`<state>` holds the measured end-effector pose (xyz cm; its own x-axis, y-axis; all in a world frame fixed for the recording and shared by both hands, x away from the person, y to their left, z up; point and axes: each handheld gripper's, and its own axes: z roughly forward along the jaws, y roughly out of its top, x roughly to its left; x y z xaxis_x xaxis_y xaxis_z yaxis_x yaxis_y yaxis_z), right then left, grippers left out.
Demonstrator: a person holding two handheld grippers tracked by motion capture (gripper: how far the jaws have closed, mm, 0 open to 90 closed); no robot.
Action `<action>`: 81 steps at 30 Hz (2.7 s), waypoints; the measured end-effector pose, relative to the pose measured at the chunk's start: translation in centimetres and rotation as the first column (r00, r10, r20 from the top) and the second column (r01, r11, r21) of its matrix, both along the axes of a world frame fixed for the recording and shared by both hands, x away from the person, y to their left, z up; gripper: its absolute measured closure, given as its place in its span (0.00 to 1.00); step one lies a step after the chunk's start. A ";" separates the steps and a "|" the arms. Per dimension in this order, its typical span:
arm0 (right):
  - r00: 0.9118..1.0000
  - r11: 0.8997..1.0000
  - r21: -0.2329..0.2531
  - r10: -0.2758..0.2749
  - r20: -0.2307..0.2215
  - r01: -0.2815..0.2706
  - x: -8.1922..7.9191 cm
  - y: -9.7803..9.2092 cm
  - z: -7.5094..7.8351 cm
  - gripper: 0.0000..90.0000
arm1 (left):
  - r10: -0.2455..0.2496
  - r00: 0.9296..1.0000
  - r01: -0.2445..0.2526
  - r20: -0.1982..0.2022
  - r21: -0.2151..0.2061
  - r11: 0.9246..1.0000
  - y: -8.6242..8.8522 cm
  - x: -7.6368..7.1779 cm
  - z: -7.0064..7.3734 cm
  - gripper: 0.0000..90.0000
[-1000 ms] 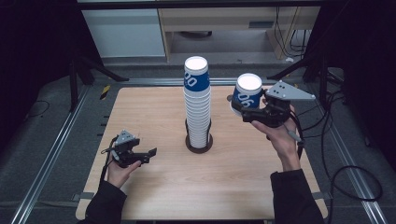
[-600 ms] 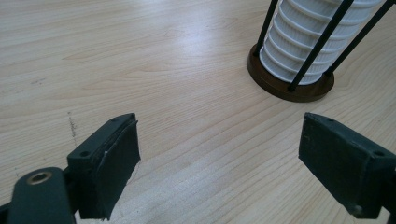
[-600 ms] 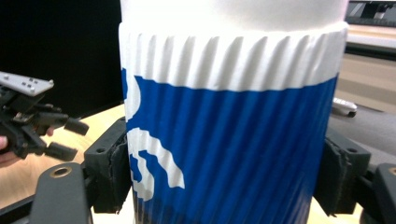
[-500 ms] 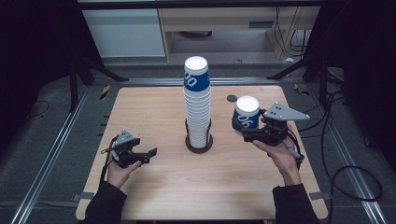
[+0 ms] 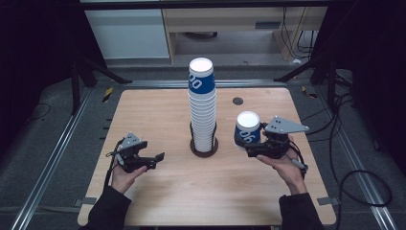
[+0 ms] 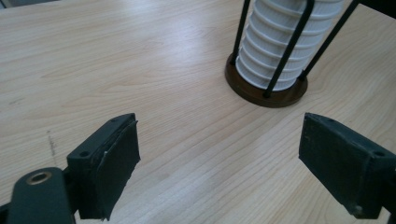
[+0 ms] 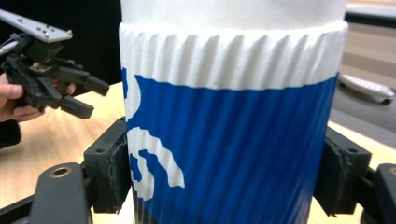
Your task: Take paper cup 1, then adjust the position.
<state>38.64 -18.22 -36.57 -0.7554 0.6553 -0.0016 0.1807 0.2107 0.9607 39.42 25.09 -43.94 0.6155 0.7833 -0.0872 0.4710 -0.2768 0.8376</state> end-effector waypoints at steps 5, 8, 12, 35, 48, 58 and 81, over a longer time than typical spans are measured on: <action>0.999 0.999 -0.037 0.032 -0.012 -0.032 0.1 0.9 -0.9 0.23 | -0.030 0.999 0.030 -0.010 -0.005 1.000 -0.4 -0.2 0.3 0.13; 0.998 0.998 -0.036 0.057 -0.032 -0.059 0.3 1.4 -1.6 0.23 | -0.048 0.999 0.048 -0.015 0.002 0.999 -0.8 -0.4 0.5 0.13; 0.996 0.995 -0.056 0.079 -0.048 -0.082 0.6 2.1 -2.3 0.23 | -0.069 0.998 0.069 -0.014 0.007 0.998 -1.2 -0.6 0.7 0.13; 0.956 0.939 -0.186 0.276 -0.096 -0.289 0.4 5.3 -4.7 0.23 | -0.209 0.978 0.208 0.008 0.024 0.978 -3.1 -2.3 2.7 0.15; 0.914 0.888 -0.222 0.376 -0.154 -0.403 0.0 7.7 -6.3 0.23 | -0.317 0.949 0.317 -0.006 0.010 0.948 -4.4 -3.0 3.0 0.16; 0.881 0.844 -0.259 0.432 -0.191 -0.470 -0.2 9.1 -7.3 0.23 | -0.393 0.919 0.393 -0.021 0.020 0.919 -5.6 -3.5 2.8 0.17; 0.822 0.741 -0.356 0.511 -0.251 -0.569 -1.2 12.2 -9.0 0.24 | -0.532 0.840 0.539 -0.103 0.053 0.841 -8.0 -4.2 2.0 0.17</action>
